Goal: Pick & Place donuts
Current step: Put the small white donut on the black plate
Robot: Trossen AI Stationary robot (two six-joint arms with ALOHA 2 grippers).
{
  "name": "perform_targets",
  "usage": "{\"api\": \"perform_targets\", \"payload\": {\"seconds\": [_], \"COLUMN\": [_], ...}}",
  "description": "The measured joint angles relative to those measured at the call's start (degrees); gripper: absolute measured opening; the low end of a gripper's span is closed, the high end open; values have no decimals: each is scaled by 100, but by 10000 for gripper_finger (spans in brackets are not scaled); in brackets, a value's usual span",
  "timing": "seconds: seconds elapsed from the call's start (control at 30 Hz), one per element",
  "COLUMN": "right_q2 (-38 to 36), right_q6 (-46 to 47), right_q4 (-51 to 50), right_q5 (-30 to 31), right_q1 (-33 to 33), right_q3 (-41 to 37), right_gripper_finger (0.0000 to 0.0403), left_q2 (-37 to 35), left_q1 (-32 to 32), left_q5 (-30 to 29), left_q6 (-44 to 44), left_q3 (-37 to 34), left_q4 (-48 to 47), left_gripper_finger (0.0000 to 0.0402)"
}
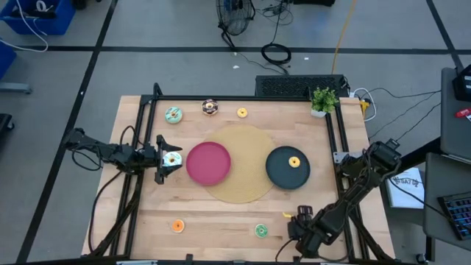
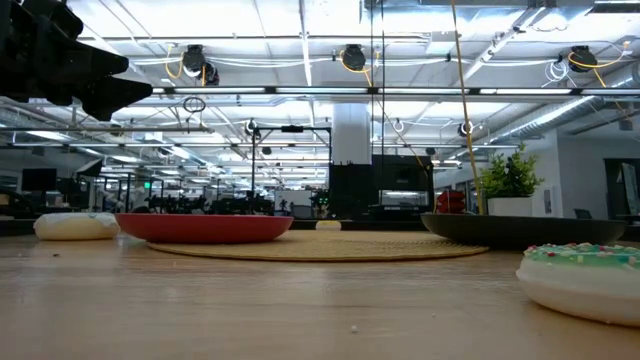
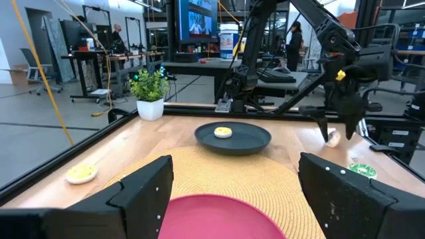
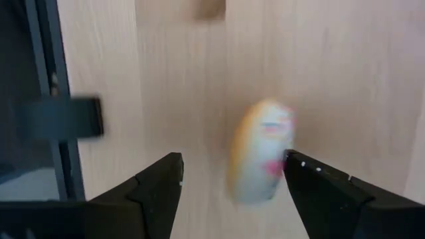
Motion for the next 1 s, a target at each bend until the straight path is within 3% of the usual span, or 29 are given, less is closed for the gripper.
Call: {"api": "perform_targets", "payload": {"seconds": [0.33,0.63,0.83,1.0], "right_q2": [0,0,0,0], "right_q6": [-381,44,358,342], "right_q4": [283,-66,-53,-53], "right_q5": [563,249,-295,-159], "right_q1": [-135,-115,-83,-71], "right_q3": [2,2,2,2], "right_gripper_finger": [248,248,248,248], "left_q2": [1,0,2,0], "left_q1": [-1,0,-1,0], "left_q5": [0,-1,0,-1], "left_q6": [0,-1,0,-1], "left_q3": [1,0,-1,1], "left_q4": [0,0,-2,-2], "left_gripper_finger": [319,319,319,319]}}
